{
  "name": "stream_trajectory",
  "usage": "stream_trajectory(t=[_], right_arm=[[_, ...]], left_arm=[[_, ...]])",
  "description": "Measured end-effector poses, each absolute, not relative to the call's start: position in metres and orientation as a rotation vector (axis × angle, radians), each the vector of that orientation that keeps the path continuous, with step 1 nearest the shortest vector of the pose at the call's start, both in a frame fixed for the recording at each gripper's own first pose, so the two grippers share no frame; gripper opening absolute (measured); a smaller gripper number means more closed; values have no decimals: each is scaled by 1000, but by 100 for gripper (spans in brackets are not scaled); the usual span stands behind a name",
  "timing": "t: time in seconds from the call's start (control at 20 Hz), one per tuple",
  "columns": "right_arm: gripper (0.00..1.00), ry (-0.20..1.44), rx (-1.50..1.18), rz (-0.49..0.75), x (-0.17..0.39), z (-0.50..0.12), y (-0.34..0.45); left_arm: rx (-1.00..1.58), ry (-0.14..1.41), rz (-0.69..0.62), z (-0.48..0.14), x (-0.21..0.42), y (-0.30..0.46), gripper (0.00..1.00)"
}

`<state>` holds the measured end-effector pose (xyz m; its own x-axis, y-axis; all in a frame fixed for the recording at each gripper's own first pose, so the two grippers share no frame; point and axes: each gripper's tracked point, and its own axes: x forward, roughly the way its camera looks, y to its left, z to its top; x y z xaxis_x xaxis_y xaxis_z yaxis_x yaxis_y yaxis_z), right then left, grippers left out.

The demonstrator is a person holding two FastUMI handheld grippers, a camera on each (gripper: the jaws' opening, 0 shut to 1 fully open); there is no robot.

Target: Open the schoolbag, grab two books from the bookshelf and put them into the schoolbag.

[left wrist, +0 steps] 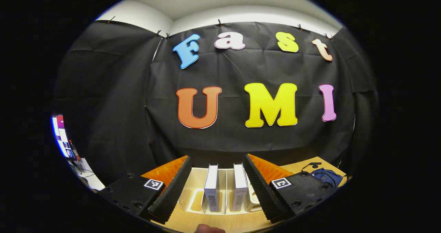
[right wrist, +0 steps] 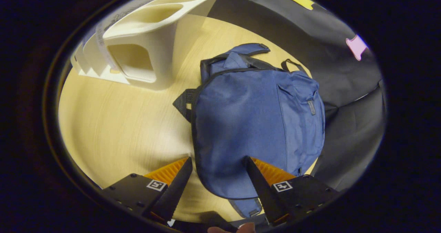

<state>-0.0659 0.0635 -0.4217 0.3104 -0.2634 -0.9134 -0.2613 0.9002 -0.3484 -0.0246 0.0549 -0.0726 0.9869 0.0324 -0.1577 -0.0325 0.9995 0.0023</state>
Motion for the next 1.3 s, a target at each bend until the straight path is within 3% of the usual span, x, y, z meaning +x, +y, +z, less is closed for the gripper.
stream_trajectory(t=[0.5, 0.55, 0.6, 0.65, 0.7, 0.9, 0.95, 1.0, 1.05, 1.1, 1.2, 1.25, 1.3], right_arm=[[94, 1156, -603, -93, -57, -412, 34], [99, 1125, -618, -106, -54, -406, 28], [93, 1092, -634, -121, -51, -402, 22], [99, 1057, -652, -137, -48, -397, 17], [94, 1023, -669, -156, -44, -393, 11], [95, 993, -672, -144, -41, -403, 7], [81, 997, -663, -144, -41, -408, 7], [75, 989, -659, -155, -38, -410, 7], [54, 973, -664, -169, -35, -409, 4], [58, 951, -674, -181, -32, -407, 3], [45, 913, -689, -194, -24, -408, -2], [25, 905, -691, -203, -20, -411, -5], [19, 913, -673, -200, -19, -415, -6]], left_arm=[[-2, 167, 22, -78, -21, 56, 98], [-6, 167, 20, -78, -20, 55, 98], [-10, 169, 17, -79, -19, 53, 98], [-13, 170, 13, -80, -19, 51, 98], [-15, 171, 7, -80, -18, 49, 98], [-1, 172, -15, -79, -20, 43, 98], [3, 172, -17, -79, -20, 42, 98], [5, 172, -19, -78, -20, 41, 98], [8, 173, -20, -78, -21, 41, 98], [13, 176, -21, -78, -22, 41, 98], [22, 173, -19, -77, -23, 40, 98], [24, 173, -18, -76, -24, 40, 98], [24, 175, -17, -76, -24, 41, 98]])
